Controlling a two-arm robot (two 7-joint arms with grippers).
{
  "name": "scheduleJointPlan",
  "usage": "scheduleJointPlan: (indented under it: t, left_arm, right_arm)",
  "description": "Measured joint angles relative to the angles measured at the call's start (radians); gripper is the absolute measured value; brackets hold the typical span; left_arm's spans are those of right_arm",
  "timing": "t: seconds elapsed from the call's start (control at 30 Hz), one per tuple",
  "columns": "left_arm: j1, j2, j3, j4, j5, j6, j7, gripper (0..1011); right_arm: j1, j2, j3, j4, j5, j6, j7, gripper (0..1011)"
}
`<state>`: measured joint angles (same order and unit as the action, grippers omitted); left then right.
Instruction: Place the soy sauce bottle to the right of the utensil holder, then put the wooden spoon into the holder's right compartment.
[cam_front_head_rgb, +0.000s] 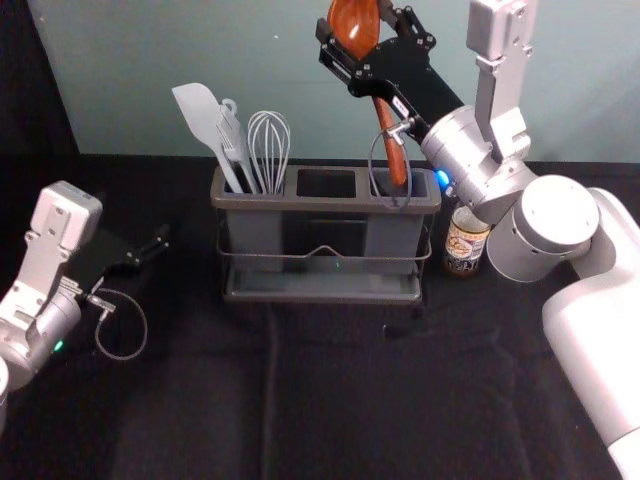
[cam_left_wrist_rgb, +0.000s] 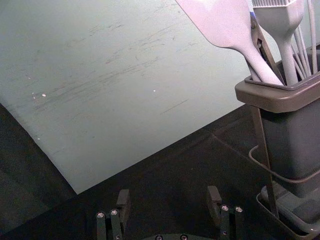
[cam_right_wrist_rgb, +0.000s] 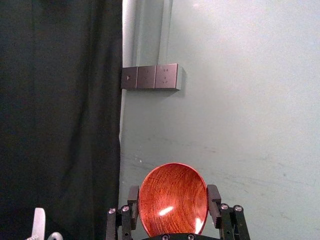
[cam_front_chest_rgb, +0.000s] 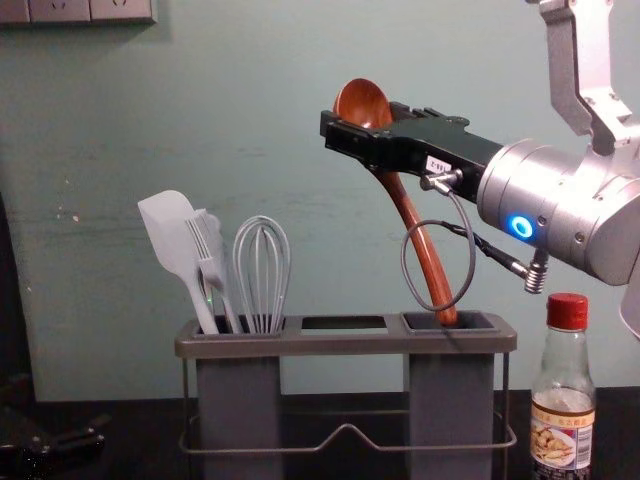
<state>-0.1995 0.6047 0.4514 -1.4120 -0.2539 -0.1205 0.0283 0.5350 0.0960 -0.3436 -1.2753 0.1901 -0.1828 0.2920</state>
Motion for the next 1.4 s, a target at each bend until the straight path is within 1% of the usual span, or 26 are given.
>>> scheduleJointPlan:
  t: [0.73, 1.03, 1.4]
  left_arm:
    - [0.000, 0.000, 0.000, 0.000, 0.000, 0.000, 0.000, 1005]
    - [0.000, 0.000, 0.000, 0.000, 0.000, 0.000, 0.000, 1005]
    - [0.000, 0.000, 0.000, 0.000, 0.000, 0.000, 0.000, 1005]
  right_arm:
    - [-0.033, -0.003, 0.013, 0.015, -0.005, -0.036, 0.017, 835]
    - [-0.059, 0.006, 0.018, 0.007, -0.004, -0.049, 0.024, 835]
    - [-0.092, 0.019, 0.024, 0.002, 0.013, -0.050, 0.040, 835]
